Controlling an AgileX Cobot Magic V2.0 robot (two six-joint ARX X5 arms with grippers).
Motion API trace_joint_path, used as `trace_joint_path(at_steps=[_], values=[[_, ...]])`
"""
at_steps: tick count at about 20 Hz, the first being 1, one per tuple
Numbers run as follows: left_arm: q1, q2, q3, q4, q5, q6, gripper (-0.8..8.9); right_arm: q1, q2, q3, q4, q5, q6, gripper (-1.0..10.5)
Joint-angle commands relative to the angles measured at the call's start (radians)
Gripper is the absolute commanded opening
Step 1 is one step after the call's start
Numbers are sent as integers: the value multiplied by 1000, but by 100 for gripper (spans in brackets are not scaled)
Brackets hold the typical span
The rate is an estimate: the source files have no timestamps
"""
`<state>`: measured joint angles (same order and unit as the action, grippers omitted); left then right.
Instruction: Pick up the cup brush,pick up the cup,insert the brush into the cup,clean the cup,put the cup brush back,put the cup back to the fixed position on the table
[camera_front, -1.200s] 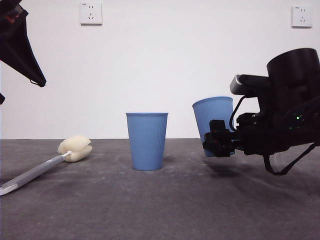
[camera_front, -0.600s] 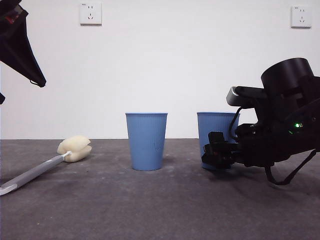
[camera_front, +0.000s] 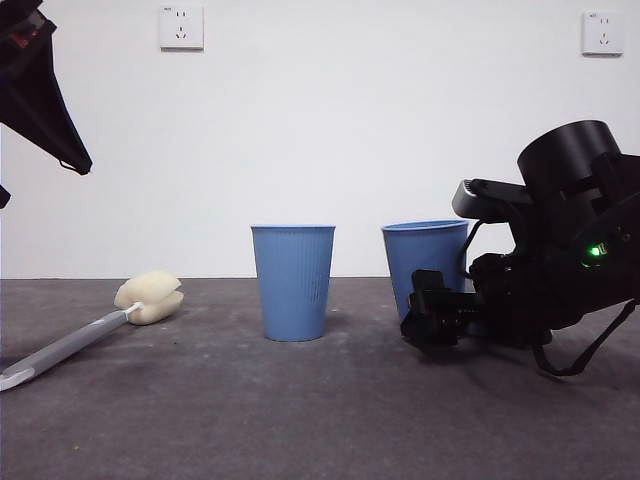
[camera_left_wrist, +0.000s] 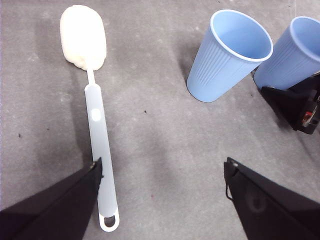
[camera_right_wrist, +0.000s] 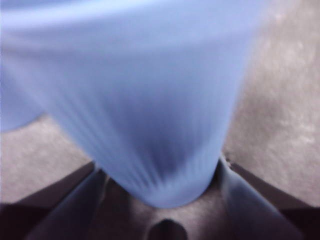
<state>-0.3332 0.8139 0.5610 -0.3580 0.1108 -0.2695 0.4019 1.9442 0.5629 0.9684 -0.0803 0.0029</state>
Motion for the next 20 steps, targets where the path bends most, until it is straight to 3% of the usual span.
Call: trace_joint_path(at_steps=[1, 5, 11, 16, 20], values=[[-1, -2, -10, 7, -2, 13, 409, 3, 27, -18, -68, -16, 31, 420], [-1, -2, -10, 5, -2, 13, 409, 4, 0, -18, -121, -26, 43, 446], [-1, -2, -10, -5, -2, 12, 409, 3, -159, -20, -372, -24, 38, 447], [-1, -2, -10, -23, 2, 13, 409, 5, -383, -20, -754, -39, 42, 442], [-1, -2, -10, -54, 75, 13, 409, 5, -663, -19, -1128, -201, 75, 436]])
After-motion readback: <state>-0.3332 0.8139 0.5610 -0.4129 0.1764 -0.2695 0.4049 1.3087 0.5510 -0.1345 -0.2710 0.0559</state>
